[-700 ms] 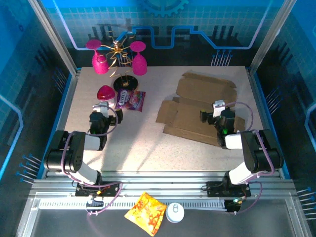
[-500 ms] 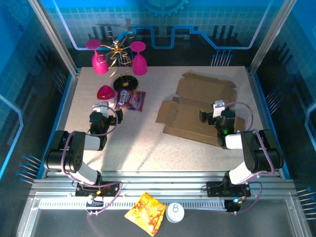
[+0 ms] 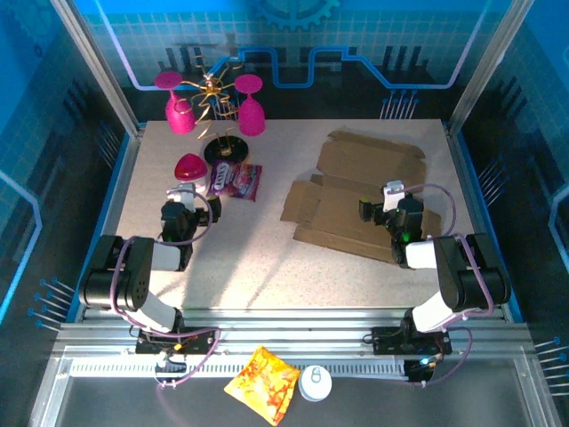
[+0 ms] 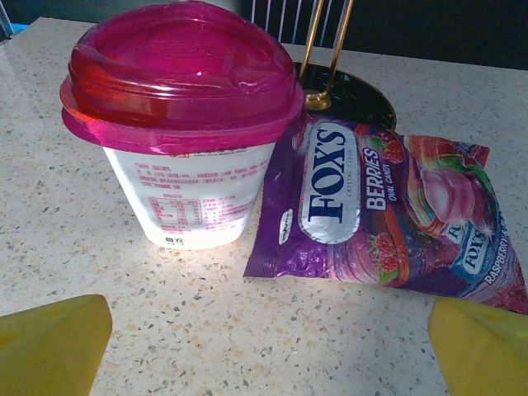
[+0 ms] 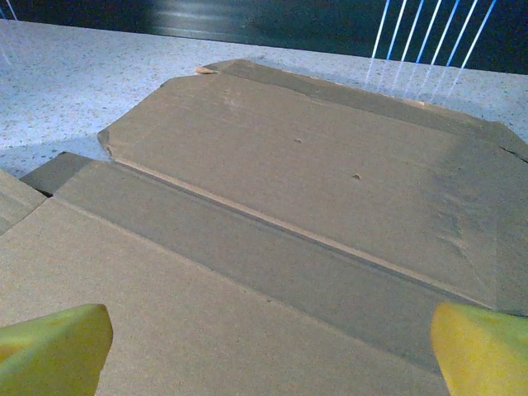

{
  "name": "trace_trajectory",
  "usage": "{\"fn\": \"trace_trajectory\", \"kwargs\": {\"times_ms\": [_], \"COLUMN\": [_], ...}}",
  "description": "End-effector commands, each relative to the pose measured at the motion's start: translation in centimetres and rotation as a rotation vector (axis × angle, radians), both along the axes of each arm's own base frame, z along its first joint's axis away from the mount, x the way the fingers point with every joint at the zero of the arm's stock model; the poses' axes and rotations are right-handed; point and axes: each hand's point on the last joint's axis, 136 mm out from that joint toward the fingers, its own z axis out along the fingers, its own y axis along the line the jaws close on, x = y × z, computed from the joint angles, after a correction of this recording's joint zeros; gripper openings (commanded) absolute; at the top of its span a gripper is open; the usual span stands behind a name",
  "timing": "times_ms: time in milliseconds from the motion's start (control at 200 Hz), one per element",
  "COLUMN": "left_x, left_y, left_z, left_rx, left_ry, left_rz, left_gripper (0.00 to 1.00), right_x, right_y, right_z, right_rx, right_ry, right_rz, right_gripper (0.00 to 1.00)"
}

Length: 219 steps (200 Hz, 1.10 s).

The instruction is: Fold the paper box

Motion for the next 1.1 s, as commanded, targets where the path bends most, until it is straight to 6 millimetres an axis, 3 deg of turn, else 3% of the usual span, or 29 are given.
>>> {"fn": "trace_trajectory", "kwargs": {"times_ms": [0,520,615,700,755,881,1026,1091], "left_x": [0.6,0.2,-1.0,-2.5,-2.8,-3.3,-4.0,-4.6], "left_y": [0.0,-0.4,0.3,0.0,-0.4,0.2,1.9,2.0], "left_z": [0.7,0.9,2.5,4.9,6.5,11.4,19.3,21.1], "left_rx": [0.024,0.030,0.073,0.141,0.160,0.095,-0.036,-0.205], "left_ry": [-0.018,-0.044,-0.114,-0.160,-0.165,-0.252,-0.317,-0.218], "left_rz": [-0.006,-0.026,0.053,0.107,0.115,0.174,0.350,0.385], "left_gripper": [0.99,0.99,0.99,0.99,0.99,0.99,0.99,0.99], "right_x": [0.2,-0.2,-2.0,-3.0,-3.0,-2.5,-1.6,-1.6], "right_y": [0.0,-0.3,-2.4,-2.0,-1.6,-1.3,-2.4,-3.0], "right_z": [0.6,0.9,3.0,4.8,6.4,13.2,23.8,28.5], "right_rx": [-0.001,0.003,0.009,-0.036,-0.053,-0.067,0.012,0.088], "right_ry": [-0.016,-0.049,-0.157,-0.179,-0.187,-0.335,-0.390,-0.363], "right_rz": [0.008,-0.008,-0.139,-0.155,-0.145,-0.158,-0.272,-0.333], "right_gripper": [1.00,1.00,1.00,1.00,1.00,1.00,1.00,1.00]}}
